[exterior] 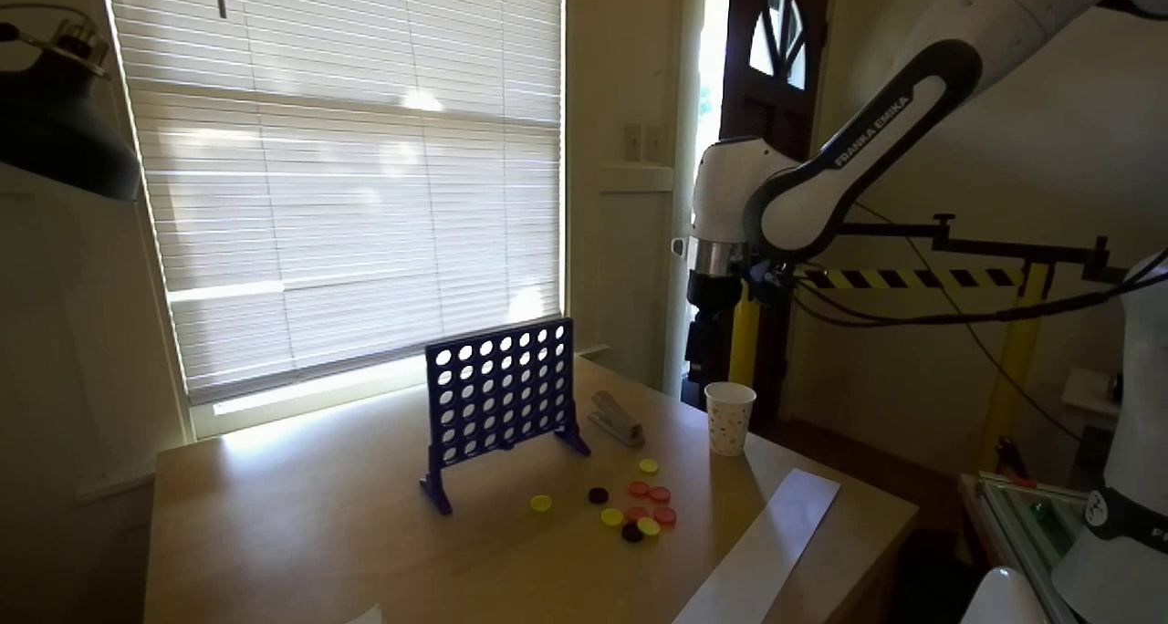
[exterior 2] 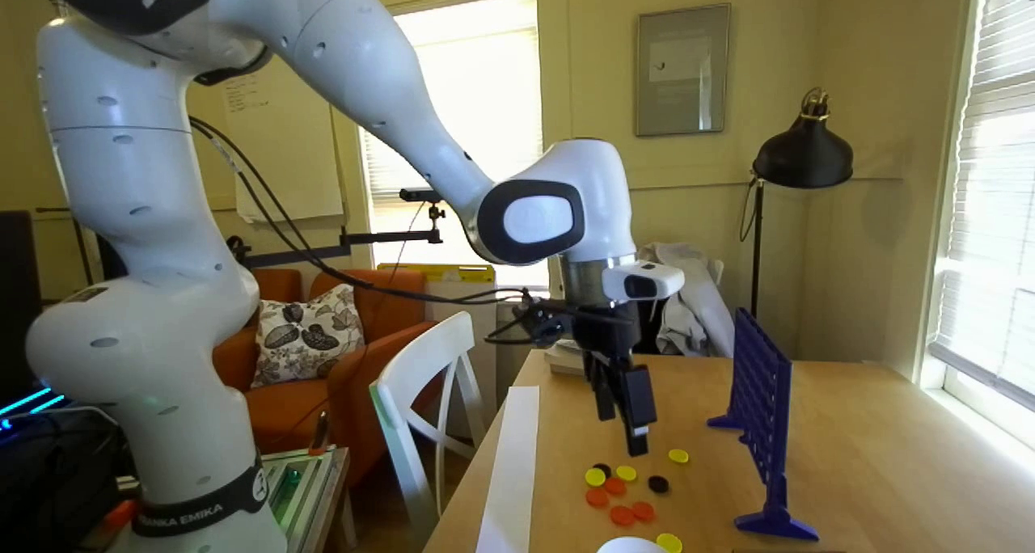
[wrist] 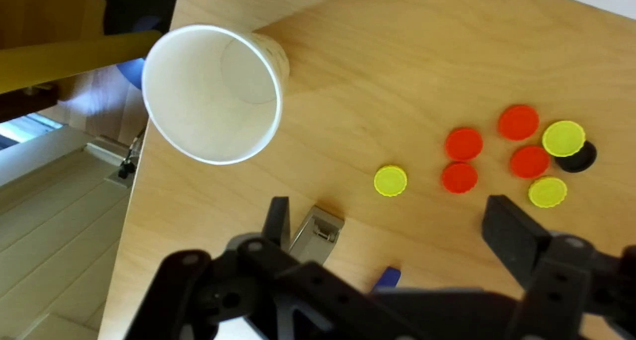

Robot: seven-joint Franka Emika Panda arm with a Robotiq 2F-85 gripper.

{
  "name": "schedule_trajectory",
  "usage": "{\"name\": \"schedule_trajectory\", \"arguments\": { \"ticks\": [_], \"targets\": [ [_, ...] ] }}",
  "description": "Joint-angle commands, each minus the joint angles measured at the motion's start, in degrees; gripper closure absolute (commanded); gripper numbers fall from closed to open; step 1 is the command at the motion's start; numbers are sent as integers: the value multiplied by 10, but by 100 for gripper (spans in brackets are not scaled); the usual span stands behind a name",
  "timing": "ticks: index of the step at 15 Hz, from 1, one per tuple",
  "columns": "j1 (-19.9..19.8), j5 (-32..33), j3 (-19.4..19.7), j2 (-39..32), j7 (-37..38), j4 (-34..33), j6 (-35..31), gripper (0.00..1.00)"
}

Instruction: Put the yellow chip into the connect four game

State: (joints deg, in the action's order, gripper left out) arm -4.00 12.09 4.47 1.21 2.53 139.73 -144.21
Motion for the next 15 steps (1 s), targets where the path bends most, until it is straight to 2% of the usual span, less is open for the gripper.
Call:
{"name": "schedule_trajectory", "arguments": {
  "ticks": [1, 2, 8, 15],
  "targets": [
    [-4, -88, 2, -47, -33, 0, -37, 0],
    [-1, -47, 1, -25, -11, 0, -15, 0],
    [-2, -69, 2, -46, -16, -1, -26, 0],
    [-2, -58, 3, -119, -26, 3, -114, 0]
  ]
}}
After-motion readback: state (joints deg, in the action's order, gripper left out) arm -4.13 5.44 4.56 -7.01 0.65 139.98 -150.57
